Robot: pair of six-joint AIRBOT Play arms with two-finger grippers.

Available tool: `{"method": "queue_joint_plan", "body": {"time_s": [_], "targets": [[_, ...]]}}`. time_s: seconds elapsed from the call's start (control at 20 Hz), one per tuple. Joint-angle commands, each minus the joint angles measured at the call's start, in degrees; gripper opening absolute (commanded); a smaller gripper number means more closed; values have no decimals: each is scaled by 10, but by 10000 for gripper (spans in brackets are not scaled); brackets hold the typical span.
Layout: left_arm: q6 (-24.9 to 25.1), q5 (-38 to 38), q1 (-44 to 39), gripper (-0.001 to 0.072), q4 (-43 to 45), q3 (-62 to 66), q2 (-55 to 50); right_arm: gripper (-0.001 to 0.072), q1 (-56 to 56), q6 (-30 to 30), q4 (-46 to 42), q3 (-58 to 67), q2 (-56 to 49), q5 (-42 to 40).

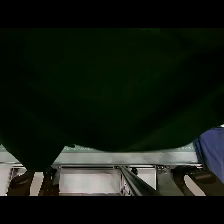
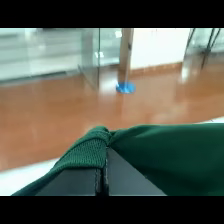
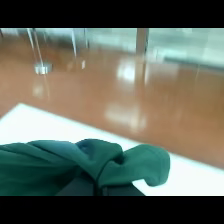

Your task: Fold the shirts.

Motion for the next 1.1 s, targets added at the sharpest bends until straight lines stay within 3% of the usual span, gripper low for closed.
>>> {"method": "queue_joint_plan", "body": {"time_s": [0.0,0.15,0.3,0.45,0.6,0.8,0.9,0.95,1.0,1.05], "targets": [[-7,-34,1,15,18,-108,12,32,0,6,-7,-105,4,12],[-7,-6,-8,14,17,-264,6,31,0,6,-6,-242,-21,-39],[49,148,-60,14,7,-409,-13,31,-1,-3,-9,-327,-100,-131],[49,300,-125,14,7,-474,-106,31,-1,-2,-3,-317,-233,-222],[49,403,-185,15,5,-443,-247,31,-1,23,-3,-244,-378,-256],[35,413,-218,15,4,-327,-414,32,-5,90,5,-106,-530,-258],[-1,371,-217,16,4,-263,-478,32,-26,105,74,-68,-573,-251],[-9,341,-215,39,5,-234,-502,87,-44,106,121,-58,-586,-243],[-9,309,-211,256,5,-209,-520,339,-63,105,159,-54,-591,-232],[-9,273,-203,668,13,-189,-529,644,-87,95,189,-54,-591,-210]]}}
